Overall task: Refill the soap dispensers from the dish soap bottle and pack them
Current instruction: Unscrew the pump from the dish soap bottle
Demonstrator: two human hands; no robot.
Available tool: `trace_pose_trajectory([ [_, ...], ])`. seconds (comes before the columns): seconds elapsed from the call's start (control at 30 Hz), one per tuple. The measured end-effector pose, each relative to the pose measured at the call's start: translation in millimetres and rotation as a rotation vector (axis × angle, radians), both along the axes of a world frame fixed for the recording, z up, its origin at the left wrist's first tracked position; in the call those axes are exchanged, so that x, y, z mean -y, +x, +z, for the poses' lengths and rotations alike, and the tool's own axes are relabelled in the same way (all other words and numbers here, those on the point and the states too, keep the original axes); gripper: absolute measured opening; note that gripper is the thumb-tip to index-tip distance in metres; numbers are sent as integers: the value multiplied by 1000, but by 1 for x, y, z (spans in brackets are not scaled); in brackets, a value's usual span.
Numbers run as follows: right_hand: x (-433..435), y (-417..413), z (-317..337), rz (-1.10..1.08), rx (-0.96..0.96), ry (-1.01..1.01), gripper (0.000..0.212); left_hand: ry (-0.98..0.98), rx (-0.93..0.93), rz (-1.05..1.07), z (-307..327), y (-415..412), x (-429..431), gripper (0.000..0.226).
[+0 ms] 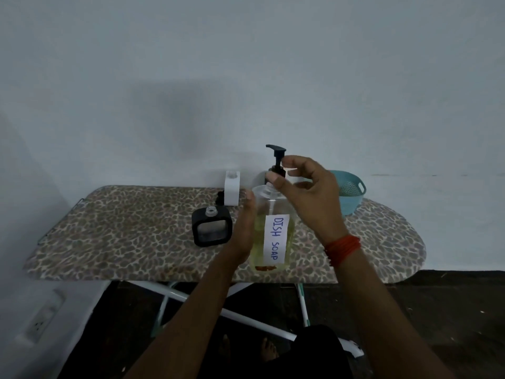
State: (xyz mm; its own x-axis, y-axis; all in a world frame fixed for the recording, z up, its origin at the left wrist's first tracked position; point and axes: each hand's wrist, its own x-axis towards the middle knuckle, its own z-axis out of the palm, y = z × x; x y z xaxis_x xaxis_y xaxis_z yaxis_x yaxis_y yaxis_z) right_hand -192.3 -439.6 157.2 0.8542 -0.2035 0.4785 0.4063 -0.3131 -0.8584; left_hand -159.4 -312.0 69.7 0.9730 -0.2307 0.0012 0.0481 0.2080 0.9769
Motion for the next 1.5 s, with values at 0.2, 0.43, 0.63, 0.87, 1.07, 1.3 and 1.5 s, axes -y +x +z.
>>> trace_pose_trajectory([
  [0.2,-9,10,6,-37,6,-144,32,-42,-38,-12,5,-7,-4,95],
  [0.43,1,10,2,145,-43,-188,27,26,45,52,8,-2,-11,82],
  [0.63,-24,2,-5,-65,3,-179,46,-29,118,43,18,-8,-10,63],
  [0.87,-23,4,6,25,-30,-174,42,-34,88,43,22,-9,-14,93],
  [1.07,-17,12,1,-21,1,-60,40,-6,105,54,18,-7,-14,90],
  [1.3,-2,15,32,76,105,172,32,-7,19,4,9,-6,-16,55],
  [1.5,9,13,77,104,162,173,24,71,41,-41,2,-10,-18,52],
])
